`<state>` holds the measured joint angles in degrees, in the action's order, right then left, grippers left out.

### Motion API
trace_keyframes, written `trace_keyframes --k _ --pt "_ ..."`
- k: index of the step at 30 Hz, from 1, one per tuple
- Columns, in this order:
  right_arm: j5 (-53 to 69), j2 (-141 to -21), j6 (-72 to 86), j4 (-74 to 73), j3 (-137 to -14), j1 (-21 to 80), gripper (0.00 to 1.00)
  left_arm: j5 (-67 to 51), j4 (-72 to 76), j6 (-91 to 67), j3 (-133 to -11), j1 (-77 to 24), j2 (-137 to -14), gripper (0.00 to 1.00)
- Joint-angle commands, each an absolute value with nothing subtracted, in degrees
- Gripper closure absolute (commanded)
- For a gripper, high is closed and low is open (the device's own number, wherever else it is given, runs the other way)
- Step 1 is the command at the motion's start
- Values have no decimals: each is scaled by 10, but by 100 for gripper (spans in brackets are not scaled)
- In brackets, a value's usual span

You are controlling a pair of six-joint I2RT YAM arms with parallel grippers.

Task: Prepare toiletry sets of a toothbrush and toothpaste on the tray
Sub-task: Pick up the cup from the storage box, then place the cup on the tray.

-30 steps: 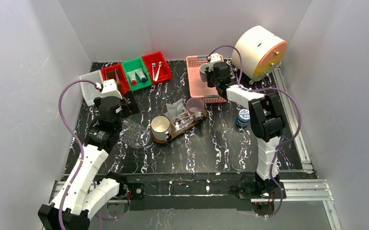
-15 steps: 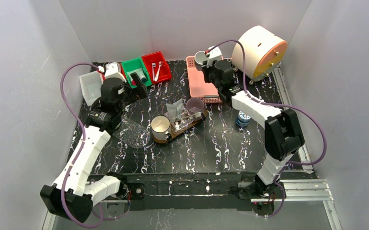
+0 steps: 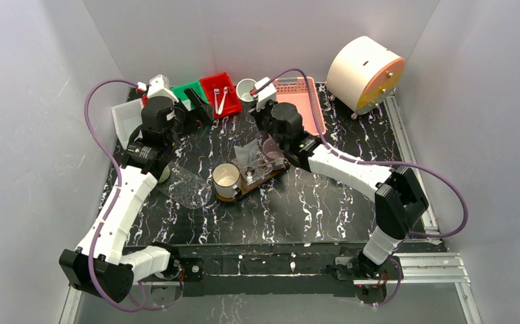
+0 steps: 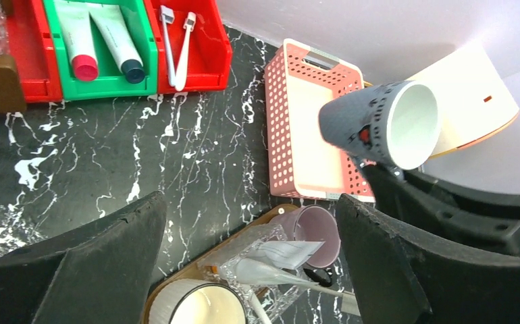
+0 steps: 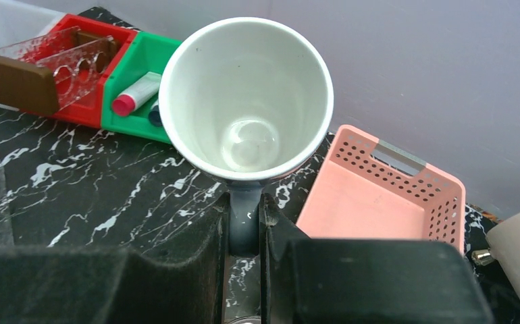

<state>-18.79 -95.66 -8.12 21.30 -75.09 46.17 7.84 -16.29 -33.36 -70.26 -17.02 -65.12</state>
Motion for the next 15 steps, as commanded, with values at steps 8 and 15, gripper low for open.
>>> trace_keyframes --k 8,15 --pt "-310 -990 -151 328 -812 567 99 55 -116 -381 -704 -172 -651 13" --pt "-334 -1023 -174 347 -832 605 99 62 -105 -378 -692 -172 -657 24"
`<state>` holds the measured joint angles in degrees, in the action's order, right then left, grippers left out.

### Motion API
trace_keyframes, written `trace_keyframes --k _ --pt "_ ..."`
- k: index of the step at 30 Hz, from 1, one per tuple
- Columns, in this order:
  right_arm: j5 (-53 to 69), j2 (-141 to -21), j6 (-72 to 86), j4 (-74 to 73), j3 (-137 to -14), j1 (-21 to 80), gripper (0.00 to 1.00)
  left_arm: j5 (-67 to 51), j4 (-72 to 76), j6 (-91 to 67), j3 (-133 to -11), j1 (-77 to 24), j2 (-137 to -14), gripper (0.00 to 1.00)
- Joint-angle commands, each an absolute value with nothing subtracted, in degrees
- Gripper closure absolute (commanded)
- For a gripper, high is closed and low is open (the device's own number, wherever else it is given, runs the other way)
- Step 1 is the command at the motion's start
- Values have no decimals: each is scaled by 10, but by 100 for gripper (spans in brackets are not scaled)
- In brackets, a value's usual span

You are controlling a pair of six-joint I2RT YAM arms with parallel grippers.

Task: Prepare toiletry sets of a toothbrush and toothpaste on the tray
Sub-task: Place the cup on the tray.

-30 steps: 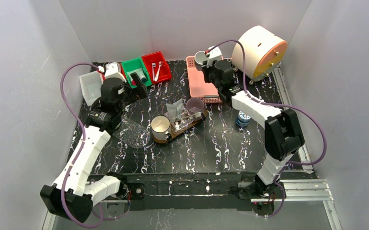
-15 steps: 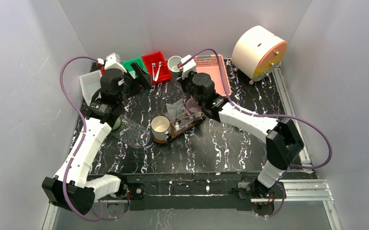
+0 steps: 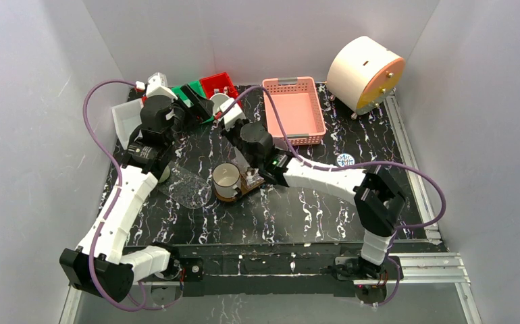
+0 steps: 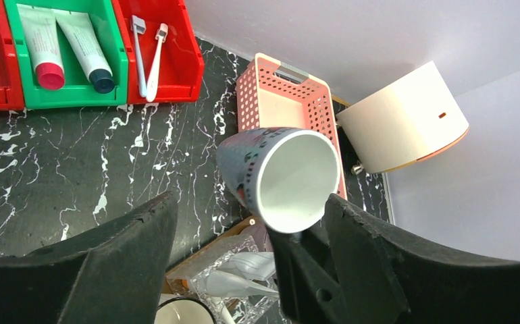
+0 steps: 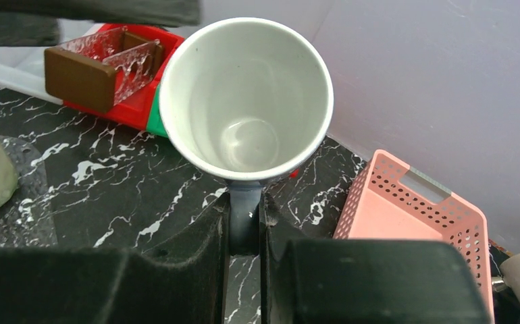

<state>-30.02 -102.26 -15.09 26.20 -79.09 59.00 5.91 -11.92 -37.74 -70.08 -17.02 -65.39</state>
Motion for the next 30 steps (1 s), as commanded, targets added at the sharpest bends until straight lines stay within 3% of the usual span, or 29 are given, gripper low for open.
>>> trace_keyframes --k 1,6,24,30 --pt "-335 -1025 -174 348 -835 609 99 65 -105 -376 -688 -172 -658 27" --pt "-351 -1040 -186 360 -847 625 99 80 -106 -365 -669 -173 -661 42" --pt "-390 -1079 -232 447 -839 665 99 133 -67 -398 -624 -173 -665 66" --pt "-385 -1088 -236 459 -833 671 99 156 -51 -401 -608 -172 -651 87"
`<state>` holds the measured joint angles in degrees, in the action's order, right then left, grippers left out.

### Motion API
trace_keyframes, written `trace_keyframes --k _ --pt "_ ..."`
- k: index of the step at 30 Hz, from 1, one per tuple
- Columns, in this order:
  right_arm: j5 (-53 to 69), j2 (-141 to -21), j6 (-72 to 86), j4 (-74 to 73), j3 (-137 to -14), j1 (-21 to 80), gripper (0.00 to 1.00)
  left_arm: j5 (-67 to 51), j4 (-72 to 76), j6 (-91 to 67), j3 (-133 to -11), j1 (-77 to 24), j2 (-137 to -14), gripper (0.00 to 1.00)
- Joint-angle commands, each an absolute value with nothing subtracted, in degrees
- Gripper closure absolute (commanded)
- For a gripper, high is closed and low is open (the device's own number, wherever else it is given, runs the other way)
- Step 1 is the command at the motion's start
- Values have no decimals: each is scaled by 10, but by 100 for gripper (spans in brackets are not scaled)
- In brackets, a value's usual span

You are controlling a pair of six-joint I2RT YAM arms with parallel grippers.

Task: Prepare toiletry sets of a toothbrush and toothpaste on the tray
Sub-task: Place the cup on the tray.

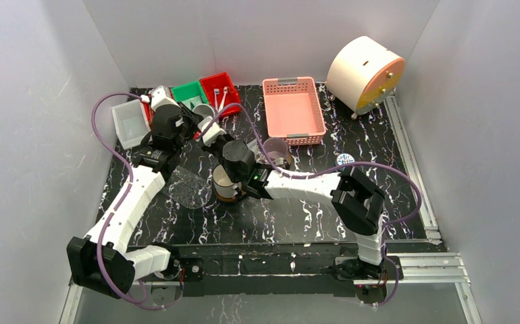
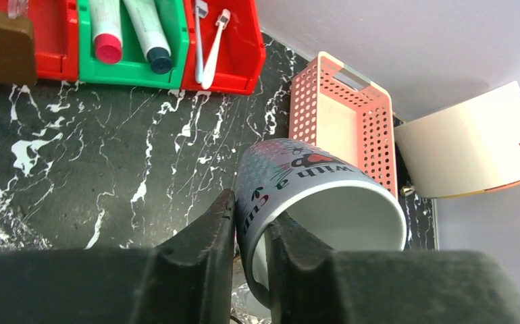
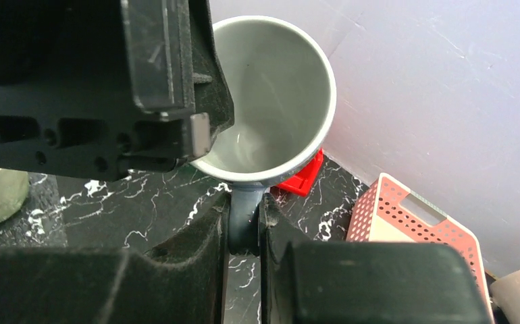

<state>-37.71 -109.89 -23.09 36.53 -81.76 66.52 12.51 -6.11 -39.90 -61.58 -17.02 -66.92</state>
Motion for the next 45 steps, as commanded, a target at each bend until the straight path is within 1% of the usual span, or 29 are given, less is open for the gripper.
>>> trace_keyframes --k 1,3,6,8,9,17,25,30,38,45 --pt "-382 -1087 -235 461 -830 673 98 157 -52 -397 -609 -173 -651 91" --pt "-367 -1083 -230 462 -820 674 86 160 -58 -388 -615 -172 -650 99" --pt "-353 -1071 -215 462 -804 673 75 175 -77 -367 -628 -172 -650 100" --pt "-346 -1061 -208 464 -794 674 65 193 -91 -352 -635 -172 -648 100" --pt "-343 -1055 -204 465 -789 674 62 201 -96 -344 -640 -172 -646 100" --pt "-311 -1005 -174 444 -754 674 43 246 -150 -272 -695 -166 -652 100" --pt "-281 -927 -157 408 -713 674 29 303 -237 -182 -777 -155 -668 100" --pt "-279 -875 -143 390 -677 674 22 305 -282 -132 -808 -152 -676 100" --pt "-293 -783 -114 358 -591 674 13 226 -377 -39 -840 -150 -707 100" --pt "-296 -701 -84 359 -504 674 6 157 -434 64 -821 -151 -715 100"
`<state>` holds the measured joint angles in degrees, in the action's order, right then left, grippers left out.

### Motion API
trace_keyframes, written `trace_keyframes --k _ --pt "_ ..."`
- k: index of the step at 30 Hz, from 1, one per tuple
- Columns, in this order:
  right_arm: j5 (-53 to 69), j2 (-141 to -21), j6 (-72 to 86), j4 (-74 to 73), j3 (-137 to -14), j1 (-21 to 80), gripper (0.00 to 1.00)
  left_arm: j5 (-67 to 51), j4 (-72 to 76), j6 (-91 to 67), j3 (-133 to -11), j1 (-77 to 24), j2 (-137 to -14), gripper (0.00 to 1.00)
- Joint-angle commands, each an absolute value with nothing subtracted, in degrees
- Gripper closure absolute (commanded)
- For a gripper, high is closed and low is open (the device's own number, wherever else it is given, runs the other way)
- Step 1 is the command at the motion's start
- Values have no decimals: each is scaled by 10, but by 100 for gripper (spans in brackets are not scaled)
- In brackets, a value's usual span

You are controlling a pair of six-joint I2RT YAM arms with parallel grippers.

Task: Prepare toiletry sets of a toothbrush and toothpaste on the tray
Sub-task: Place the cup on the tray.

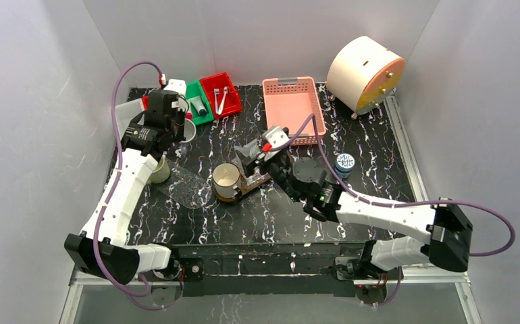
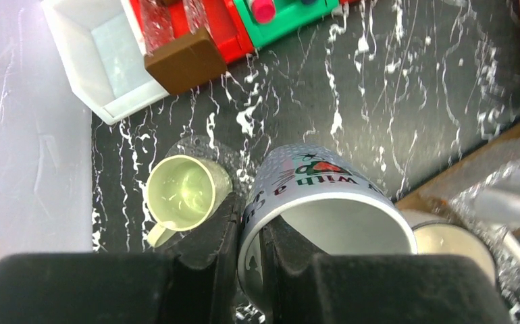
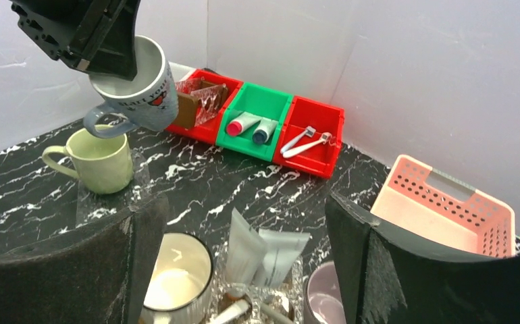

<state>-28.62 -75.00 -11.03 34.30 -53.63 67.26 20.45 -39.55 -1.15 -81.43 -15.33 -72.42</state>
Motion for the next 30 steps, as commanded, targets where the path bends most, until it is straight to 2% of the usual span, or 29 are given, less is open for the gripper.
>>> trace_keyframes --k 1,5,15,30 --pt "-294 -689 -80 360 -493 673 5 149 -443 77 -820 -151 -718 100" --pt "-294 -648 -68 366 -453 674 2 136 -468 128 -805 -150 -734 100" --pt "-299 -588 -62 386 -396 673 1 105 -455 235 -706 -151 -753 100" --pt "-299 -588 -70 403 -381 674 1 53 -304 324 -549 -94 -745 100"
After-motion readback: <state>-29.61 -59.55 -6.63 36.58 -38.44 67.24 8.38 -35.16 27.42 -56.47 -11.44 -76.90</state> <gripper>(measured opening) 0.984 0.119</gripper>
